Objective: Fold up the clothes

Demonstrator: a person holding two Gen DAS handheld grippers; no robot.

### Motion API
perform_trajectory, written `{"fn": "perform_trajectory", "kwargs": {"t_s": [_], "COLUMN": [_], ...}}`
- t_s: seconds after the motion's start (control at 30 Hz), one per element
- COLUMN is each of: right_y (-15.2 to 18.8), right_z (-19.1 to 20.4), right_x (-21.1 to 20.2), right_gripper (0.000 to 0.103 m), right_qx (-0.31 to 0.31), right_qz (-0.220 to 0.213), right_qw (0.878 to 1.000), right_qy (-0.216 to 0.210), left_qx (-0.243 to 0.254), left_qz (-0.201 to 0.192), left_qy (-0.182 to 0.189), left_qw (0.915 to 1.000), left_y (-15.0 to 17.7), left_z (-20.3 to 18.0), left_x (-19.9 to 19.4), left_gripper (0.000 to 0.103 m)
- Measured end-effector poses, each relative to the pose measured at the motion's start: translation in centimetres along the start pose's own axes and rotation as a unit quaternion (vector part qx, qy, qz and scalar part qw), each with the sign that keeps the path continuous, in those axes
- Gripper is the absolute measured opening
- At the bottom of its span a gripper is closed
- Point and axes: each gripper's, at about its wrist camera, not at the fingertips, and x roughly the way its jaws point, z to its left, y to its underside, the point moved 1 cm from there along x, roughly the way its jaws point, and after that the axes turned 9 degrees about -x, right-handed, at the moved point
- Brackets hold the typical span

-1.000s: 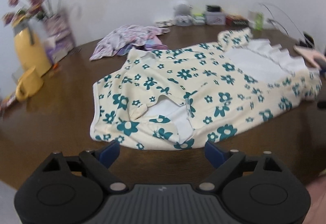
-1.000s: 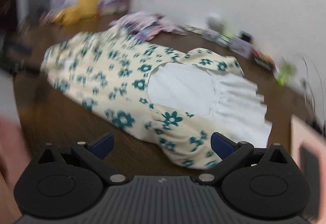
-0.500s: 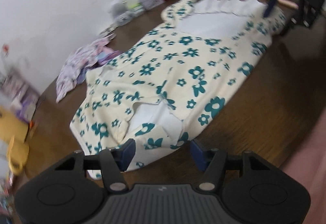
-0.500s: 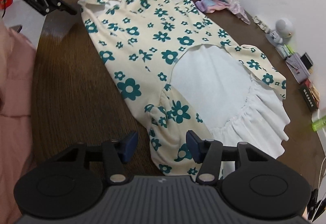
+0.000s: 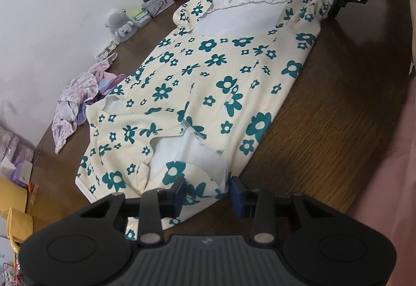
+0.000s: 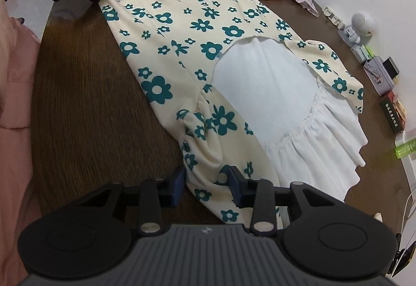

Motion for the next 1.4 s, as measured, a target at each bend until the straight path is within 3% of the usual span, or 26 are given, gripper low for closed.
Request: {"fn": "perform_trajectory", "kwargs": {"t_s": [0.07,0.13,0.37,0.57,0.73,0.87,1.03,1.2,1.4], "right_y": [-0.2,-0.3,-0.2,-1.3,-4.2,-6.0,-6.9,-6.7,-6.3], "right_z": [0.0,0.1,1.0,0.5,-2.4,-5.4,-8.3,-9.6,-9.5], "right_x": [0.1,0.2,-0.2,-1.7,-1.7,1.0,5.0,7.6,8.8], "right_gripper": [0.022,0.019,0.004,0.004,0.004,0.004,0.004,0.005,0.006], "right_qx": [-0.002,0.001,0.016,-0.030,-0.103,-0.152,-0.172,-0.176,-0.184], "right_qz": [0.000,0.000,-0.002,-0.003,0.004,0.024,0.037,0.039,0.028], "right_qw": [1.000,1.000,0.999,0.995,0.984,0.978,0.977,0.977,0.974], "right_qy": [0.001,0.005,0.038,0.098,0.143,0.143,0.123,0.112,0.129], "left_qx": [0.004,0.003,-0.033,-0.016,0.014,0.018,0.005,-0.010,-0.020], "left_qz": [0.000,0.001,-0.013,-0.039,-0.042,-0.020,0.008,0.016,0.019], "left_qy": [0.006,0.017,0.018,-0.013,-0.049,-0.051,-0.027,-0.016,-0.016], "left_qw": [1.0000,0.9999,0.9992,0.9990,0.9978,0.9983,0.9996,0.9997,0.9995], "left_y": [0.0,-0.1,-0.5,-2.5,-5.9,-7.8,-8.7,-8.9,-8.7], "left_z": [-0.1,-0.1,0.8,2.0,4.7,7.1,8.5,9.1,8.7], "left_x": [0.1,0.3,-0.7,-1.8,0.1,3.9,8.2,9.6,9.8], "left_gripper": [0.014,0.005,0.002,0.001,0.002,0.002,0.002,0.002,0.002]}}
